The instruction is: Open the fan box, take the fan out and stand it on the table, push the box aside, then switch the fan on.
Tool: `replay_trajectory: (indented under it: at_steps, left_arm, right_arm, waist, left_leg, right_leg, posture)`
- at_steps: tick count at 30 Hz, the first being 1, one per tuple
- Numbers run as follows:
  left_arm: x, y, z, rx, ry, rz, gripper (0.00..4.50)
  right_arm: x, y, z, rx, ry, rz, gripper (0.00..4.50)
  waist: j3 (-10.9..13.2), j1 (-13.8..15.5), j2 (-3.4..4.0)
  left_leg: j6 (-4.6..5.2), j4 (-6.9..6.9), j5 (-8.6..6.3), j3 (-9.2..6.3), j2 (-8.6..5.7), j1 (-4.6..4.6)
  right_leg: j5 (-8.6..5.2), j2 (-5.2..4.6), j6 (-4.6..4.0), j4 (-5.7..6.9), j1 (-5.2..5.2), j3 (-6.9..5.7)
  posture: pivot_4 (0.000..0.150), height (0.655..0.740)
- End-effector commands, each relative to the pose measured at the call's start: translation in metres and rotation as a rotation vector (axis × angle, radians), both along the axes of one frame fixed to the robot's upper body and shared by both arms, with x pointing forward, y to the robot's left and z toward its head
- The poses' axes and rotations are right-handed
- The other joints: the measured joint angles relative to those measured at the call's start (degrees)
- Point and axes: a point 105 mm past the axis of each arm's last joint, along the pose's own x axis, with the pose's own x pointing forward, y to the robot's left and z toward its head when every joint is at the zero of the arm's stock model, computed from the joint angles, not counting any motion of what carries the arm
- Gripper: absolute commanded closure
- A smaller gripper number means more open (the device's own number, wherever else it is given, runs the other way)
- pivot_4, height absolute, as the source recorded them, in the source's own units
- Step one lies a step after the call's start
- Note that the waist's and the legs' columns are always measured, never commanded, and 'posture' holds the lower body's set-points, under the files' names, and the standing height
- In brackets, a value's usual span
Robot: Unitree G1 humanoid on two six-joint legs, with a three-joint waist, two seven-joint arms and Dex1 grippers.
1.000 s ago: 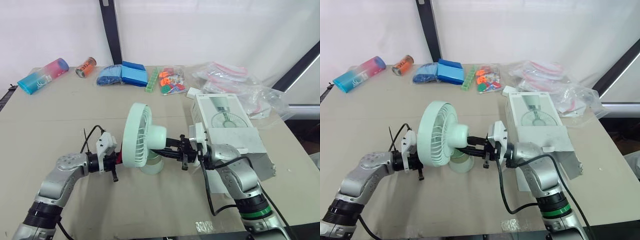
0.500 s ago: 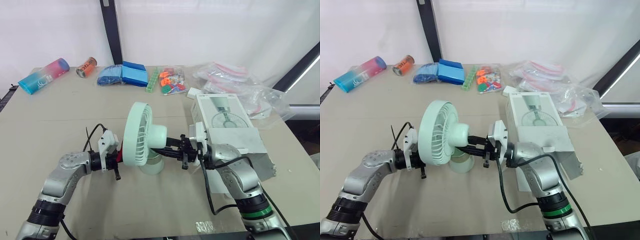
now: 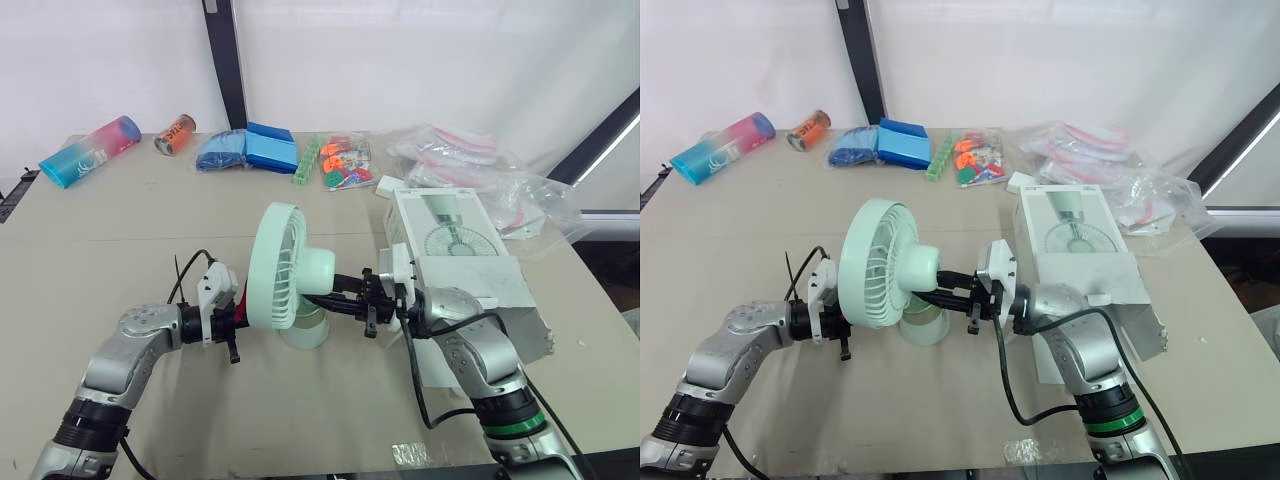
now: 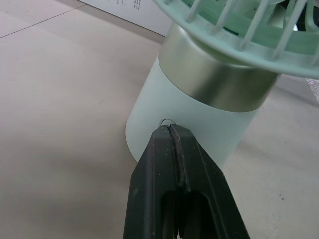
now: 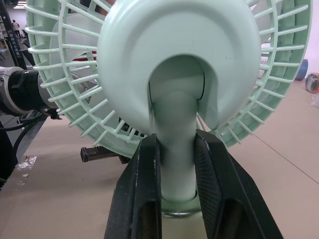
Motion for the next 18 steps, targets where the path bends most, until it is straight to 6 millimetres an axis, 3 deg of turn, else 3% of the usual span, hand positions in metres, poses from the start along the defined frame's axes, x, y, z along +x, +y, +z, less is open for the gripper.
replay_trajectory:
  at_steps: [1,18]
  left_arm:
    - [-0.0063,-0.0138,0.01,-0.015,-0.042,-0.074,4.48]
    - [-0.0058,-0.014,0.0118,-0.018,-0.049,-0.073,4.48]
  right_arm:
    - [-0.0035,0.0022,-0.0026,-0.023,0.001,0.009,4.13]
    - [-0.004,0.0021,-0.0027,-0.023,0.001,0.013,4.13]
  waist:
    - [0.0,0.0,0.0]
    - [-0.01,0.0,0.01]
  left_leg:
    - [0.0,0.0,0.0,0.0,0.0,0.0]
    - [0.0,0.0,0.0,0.0,-0.01,0.0]
  right_leg:
    - [0.0,0.0,0.0,0.0,0.0,0.0]
    - [0.0,0.0,0.0,0.0,0.01,0.0]
  posture:
    - [0.15,0.74]
    - [0.15,0.74]
